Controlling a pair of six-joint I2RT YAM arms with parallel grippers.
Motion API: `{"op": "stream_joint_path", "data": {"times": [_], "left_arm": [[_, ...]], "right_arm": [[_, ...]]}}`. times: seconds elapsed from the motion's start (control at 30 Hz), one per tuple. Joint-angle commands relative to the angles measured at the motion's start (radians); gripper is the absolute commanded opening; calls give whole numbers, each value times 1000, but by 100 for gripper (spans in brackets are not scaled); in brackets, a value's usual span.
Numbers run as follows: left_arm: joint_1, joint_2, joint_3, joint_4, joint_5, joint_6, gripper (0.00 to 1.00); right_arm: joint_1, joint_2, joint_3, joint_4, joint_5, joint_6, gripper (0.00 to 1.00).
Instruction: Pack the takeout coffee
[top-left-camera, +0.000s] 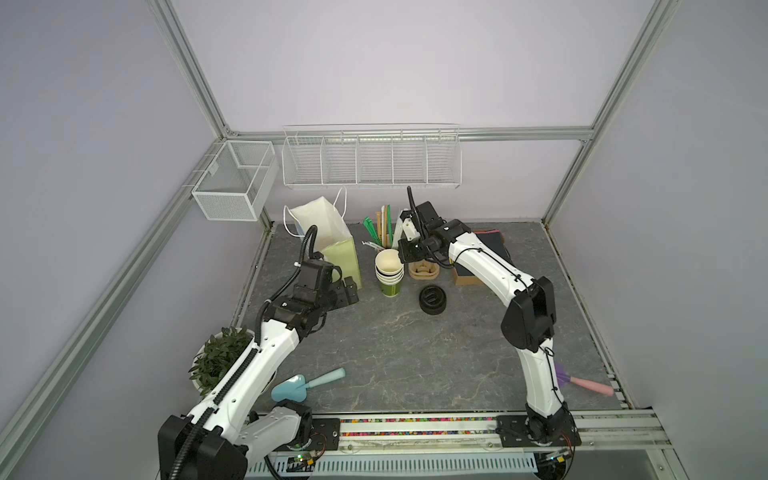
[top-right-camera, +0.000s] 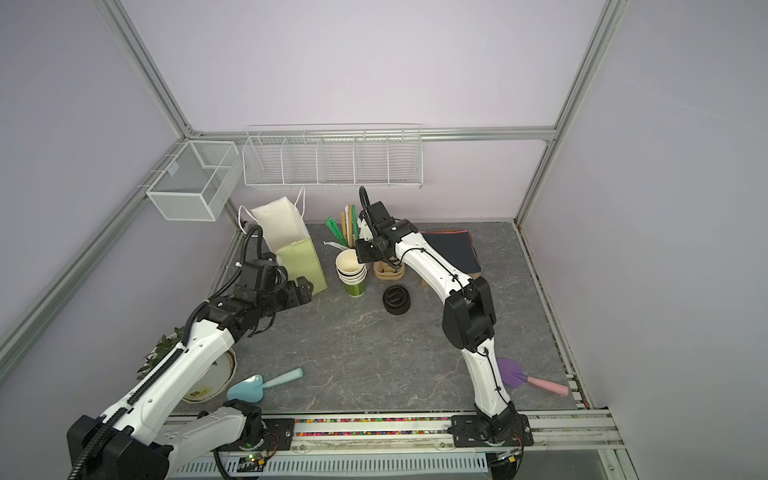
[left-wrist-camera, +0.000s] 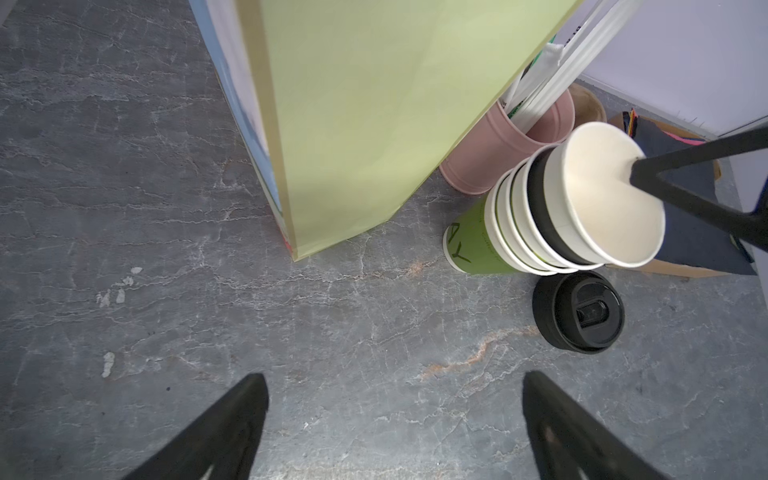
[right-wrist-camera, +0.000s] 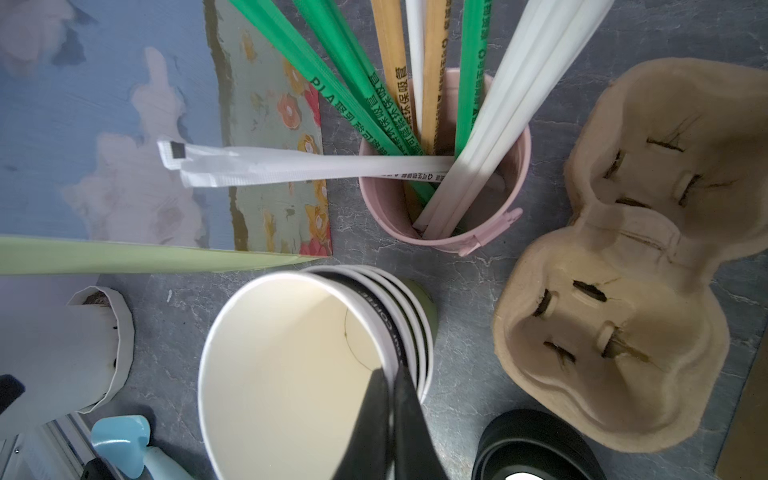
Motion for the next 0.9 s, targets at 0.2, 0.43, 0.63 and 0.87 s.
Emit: {"op": "stream_joint_path", "data": {"times": [0.2,0.43,0.63,0.87], "left_arm": [[-4,11,41,-35,-35,-9,99],[-6,12,50,-49,-67,-14,99],[-5,53,92,-98,-109,-26,99],[-4,60,128,-113,-127,-34,99]], "right_arm": [[-18,-71,11,25,-68,32,7],[-27,-94,49,6,-62,24,7],[-54,-147,68,-11,-46,9,6],[-83,-290,5,-21,-16,-6,6]]}}
